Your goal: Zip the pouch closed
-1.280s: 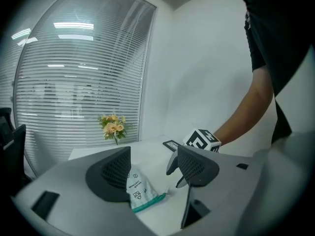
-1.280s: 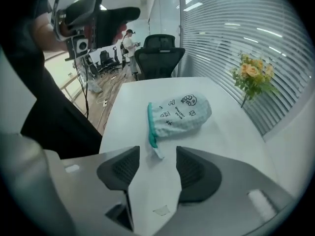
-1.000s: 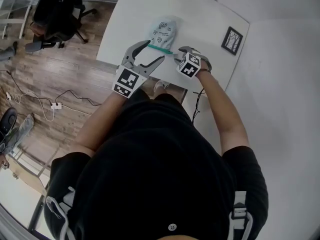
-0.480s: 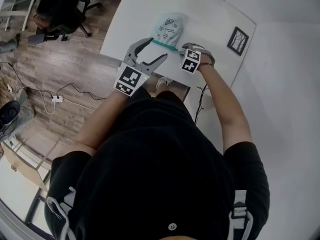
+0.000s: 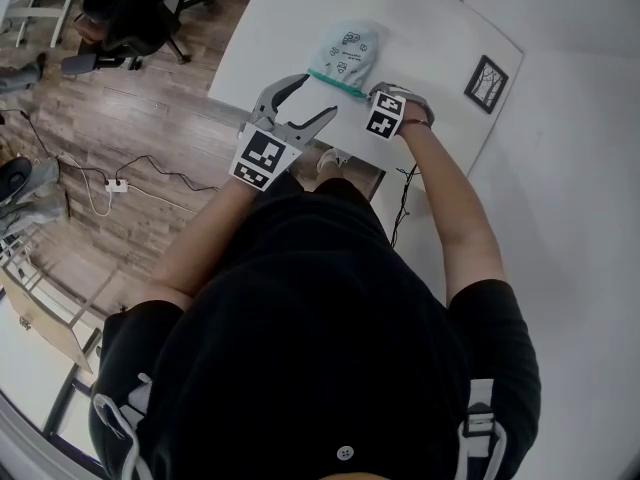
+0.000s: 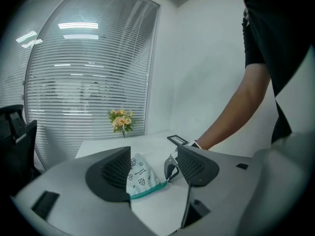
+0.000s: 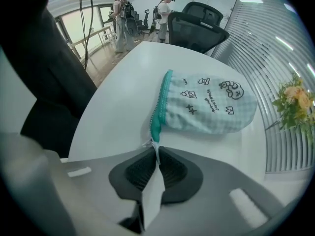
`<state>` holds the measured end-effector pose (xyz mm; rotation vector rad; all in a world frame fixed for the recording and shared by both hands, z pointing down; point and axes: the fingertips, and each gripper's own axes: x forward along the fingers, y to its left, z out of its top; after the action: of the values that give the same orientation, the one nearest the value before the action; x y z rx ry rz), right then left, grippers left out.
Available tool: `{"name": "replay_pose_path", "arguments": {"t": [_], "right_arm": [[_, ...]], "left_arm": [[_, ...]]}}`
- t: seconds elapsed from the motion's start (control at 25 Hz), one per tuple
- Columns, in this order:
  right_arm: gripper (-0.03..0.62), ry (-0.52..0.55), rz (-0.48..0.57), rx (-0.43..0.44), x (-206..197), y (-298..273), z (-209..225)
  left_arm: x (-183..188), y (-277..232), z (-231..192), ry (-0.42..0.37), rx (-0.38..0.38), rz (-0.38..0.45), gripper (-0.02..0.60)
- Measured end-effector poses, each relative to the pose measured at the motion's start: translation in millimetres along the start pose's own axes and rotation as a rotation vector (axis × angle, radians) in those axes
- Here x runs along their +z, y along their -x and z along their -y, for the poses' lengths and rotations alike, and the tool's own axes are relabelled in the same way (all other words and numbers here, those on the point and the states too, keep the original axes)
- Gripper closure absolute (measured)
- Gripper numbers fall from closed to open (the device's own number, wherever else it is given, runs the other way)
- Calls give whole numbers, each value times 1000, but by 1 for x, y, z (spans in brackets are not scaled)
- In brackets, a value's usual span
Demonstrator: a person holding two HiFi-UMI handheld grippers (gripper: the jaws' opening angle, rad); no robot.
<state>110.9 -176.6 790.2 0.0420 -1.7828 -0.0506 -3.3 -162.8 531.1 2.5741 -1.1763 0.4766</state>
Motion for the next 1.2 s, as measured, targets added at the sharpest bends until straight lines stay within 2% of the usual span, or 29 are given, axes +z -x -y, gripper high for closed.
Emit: {"name": "replay_pose_path", "arguments": {"t": [0.36,0.88,1.2], "right_arm": [[574,-245,103,56,16,29,-6],[574,-350,203,65,64,68,-20],[574,-406,255,67,87,83,-27]], "left_arm": [[-19,3,6,1,-11,-28,278],[-86,-14,10,12,-73,-138,281],[-114,-27,14,25,-126,-201,314]]}}
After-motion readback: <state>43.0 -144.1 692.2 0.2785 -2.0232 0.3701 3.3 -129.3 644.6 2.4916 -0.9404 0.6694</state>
